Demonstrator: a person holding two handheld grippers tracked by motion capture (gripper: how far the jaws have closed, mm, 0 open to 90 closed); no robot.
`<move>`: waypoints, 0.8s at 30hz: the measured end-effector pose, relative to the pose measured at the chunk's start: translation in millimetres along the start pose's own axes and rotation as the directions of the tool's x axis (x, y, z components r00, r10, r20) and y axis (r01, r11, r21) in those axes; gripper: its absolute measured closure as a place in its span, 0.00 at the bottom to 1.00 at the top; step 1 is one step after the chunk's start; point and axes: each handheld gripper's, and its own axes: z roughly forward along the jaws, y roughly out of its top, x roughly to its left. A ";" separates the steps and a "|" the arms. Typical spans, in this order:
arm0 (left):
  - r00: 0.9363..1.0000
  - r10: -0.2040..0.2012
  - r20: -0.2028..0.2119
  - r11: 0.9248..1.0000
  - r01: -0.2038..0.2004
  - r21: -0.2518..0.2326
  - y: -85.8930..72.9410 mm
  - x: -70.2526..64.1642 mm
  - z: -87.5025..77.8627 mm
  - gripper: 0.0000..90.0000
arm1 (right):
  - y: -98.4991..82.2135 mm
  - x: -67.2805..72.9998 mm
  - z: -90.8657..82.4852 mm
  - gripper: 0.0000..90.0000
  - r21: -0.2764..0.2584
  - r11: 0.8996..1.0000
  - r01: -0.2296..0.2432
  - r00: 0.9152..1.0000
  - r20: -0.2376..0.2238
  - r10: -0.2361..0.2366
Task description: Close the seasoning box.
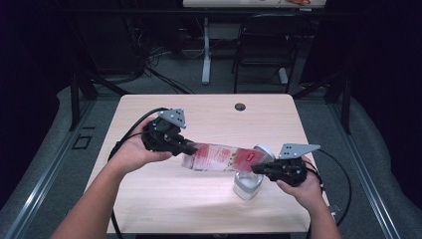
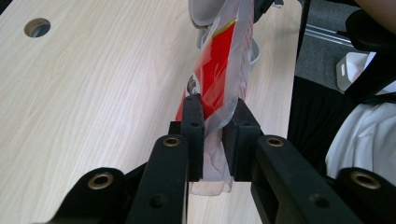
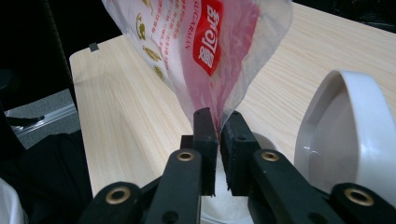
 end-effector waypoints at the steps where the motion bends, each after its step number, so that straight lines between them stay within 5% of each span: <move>1: 1.000 -0.001 0.003 1.000 0.001 -0.003 -0.8 0.2 0.3 0.89 | -0.1 0.0 0.7 0.93 -0.001 1.000 -0.001 1.000 -0.002 0.001; 12: 1.000 -0.003 0.007 1.000 0.003 -0.013 -7.1 1.1 3.6 0.89 | -5.1 -4.5 5.9 0.83 -0.016 1.000 -0.023 1.000 -0.020 0.023; 24: 1.000 -0.025 0.013 0.999 0.025 -0.021 -13.4 4.5 5.9 0.88 | -9.2 -7.2 9.8 0.84 -0.026 0.999 -0.038 0.999 -0.028 0.038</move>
